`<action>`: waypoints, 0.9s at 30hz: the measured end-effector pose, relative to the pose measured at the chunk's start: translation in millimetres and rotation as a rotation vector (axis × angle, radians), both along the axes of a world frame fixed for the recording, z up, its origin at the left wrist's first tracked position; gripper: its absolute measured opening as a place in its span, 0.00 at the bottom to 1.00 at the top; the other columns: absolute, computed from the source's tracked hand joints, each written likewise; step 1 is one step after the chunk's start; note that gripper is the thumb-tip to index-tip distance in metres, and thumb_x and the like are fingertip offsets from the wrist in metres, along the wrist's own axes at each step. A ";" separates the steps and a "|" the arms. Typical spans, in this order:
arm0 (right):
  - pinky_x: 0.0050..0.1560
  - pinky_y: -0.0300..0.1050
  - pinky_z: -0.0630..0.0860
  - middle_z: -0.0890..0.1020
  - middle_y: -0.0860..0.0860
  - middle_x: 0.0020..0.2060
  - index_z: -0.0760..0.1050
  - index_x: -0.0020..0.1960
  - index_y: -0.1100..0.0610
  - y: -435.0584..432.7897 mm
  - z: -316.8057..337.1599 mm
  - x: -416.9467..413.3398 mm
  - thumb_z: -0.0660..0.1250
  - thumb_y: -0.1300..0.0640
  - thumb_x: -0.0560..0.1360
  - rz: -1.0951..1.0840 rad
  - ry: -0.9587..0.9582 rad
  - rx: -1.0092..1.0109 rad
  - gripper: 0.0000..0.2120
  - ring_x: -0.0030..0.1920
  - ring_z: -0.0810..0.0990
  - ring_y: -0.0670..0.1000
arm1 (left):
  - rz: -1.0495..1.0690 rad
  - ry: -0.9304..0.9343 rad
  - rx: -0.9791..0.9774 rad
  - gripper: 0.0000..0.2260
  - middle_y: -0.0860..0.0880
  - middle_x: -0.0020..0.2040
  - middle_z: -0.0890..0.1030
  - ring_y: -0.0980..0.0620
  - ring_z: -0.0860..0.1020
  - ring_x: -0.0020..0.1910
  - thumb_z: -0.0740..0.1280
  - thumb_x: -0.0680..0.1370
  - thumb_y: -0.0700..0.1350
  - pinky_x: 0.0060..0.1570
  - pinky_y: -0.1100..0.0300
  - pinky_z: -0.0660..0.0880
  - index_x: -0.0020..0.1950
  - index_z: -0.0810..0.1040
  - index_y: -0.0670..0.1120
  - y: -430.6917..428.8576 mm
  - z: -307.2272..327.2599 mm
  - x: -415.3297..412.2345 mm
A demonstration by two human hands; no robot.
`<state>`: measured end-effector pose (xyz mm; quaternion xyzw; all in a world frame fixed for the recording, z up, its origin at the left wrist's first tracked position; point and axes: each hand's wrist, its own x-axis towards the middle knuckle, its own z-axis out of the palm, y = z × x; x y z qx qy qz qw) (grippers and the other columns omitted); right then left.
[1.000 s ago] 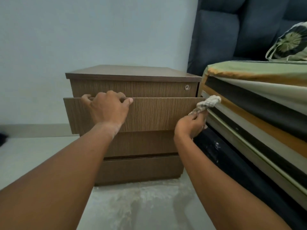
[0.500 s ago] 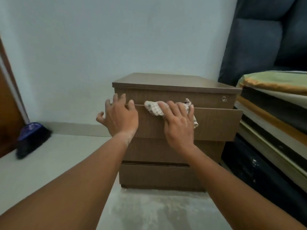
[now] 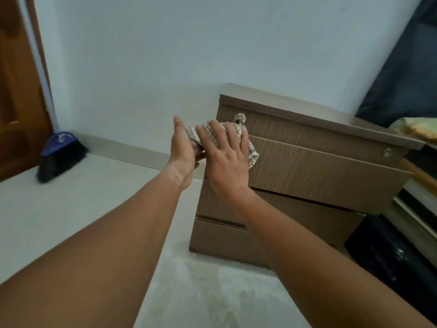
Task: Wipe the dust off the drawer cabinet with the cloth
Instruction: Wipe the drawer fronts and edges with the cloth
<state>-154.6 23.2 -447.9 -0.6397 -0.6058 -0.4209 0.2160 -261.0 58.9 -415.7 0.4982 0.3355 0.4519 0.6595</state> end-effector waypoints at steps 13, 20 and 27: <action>0.78 0.66 0.48 0.54 0.50 0.82 0.54 0.81 0.44 -119.1 -78.3 146.8 0.57 0.62 0.76 -0.112 -0.392 -0.251 0.36 0.82 0.48 0.55 | 0.224 0.457 0.252 0.23 0.48 0.37 0.80 0.47 0.78 0.40 0.65 0.76 0.65 0.40 0.55 0.70 0.33 0.73 0.46 -20.5 20.2 11.3; 0.78 0.66 0.45 0.54 0.51 0.82 0.54 0.81 0.44 -83.0 -25.9 101.5 0.61 0.50 0.83 -0.122 -0.102 0.014 0.30 0.82 0.51 0.57 | 0.363 0.571 0.176 0.25 0.44 0.60 0.81 0.42 0.79 0.57 0.66 0.75 0.62 0.57 0.52 0.76 0.61 0.79 0.43 -30.8 32.0 27.6; 0.71 0.57 0.64 0.79 0.50 0.51 0.75 0.61 0.50 -64.3 27.1 75.0 0.61 0.49 0.81 -0.069 0.099 0.092 0.12 0.55 0.77 0.55 | 0.607 0.896 0.361 0.14 0.44 0.61 0.81 0.41 0.76 0.62 0.65 0.77 0.50 0.64 0.45 0.67 0.60 0.81 0.50 -59.0 63.4 58.6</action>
